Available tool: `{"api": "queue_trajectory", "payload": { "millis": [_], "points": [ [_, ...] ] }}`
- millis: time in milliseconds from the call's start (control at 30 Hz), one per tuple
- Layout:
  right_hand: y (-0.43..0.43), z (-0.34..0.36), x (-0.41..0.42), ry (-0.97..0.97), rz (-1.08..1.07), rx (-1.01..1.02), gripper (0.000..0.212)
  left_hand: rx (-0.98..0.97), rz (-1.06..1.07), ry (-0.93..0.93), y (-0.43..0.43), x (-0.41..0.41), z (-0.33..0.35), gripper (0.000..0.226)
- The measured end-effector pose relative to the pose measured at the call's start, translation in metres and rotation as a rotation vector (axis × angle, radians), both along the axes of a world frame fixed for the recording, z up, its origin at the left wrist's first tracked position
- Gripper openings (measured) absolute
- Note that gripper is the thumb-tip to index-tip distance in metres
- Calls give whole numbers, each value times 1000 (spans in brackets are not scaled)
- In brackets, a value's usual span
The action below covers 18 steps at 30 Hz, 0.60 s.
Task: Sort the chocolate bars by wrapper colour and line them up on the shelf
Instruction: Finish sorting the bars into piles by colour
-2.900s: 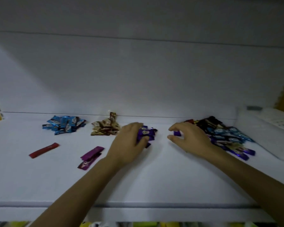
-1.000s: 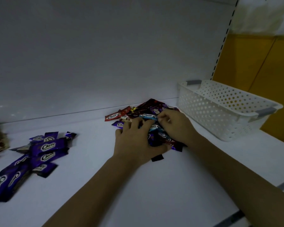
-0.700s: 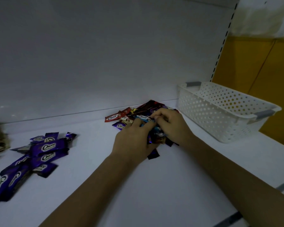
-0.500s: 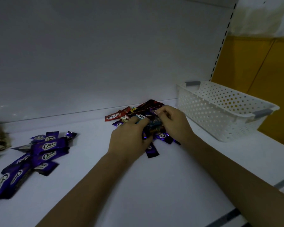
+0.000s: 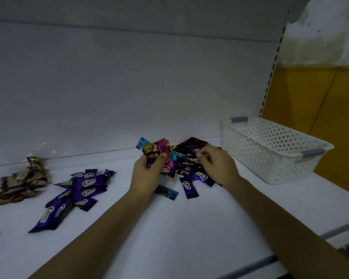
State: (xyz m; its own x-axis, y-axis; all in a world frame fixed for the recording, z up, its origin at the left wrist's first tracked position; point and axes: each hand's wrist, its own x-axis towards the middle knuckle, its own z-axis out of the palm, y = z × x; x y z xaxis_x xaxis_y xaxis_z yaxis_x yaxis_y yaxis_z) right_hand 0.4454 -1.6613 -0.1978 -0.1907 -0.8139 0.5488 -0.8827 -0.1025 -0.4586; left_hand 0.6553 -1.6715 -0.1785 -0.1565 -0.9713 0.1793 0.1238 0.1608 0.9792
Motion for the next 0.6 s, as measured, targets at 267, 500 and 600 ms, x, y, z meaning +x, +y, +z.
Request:
{"api": "queue_trajectory", "payload": {
  "millis": [267, 500, 600],
  "points": [
    [34, 39, 66, 155, 171, -183, 32, 56, 117, 55, 31, 52, 26, 10],
    [33, 95, 166, -571, 560, 176, 17, 40, 142, 100, 47, 109, 45, 19],
    [25, 100, 204, -629, 676, 290, 9, 14, 234, 68, 51, 152, 52, 15]
  ]
}}
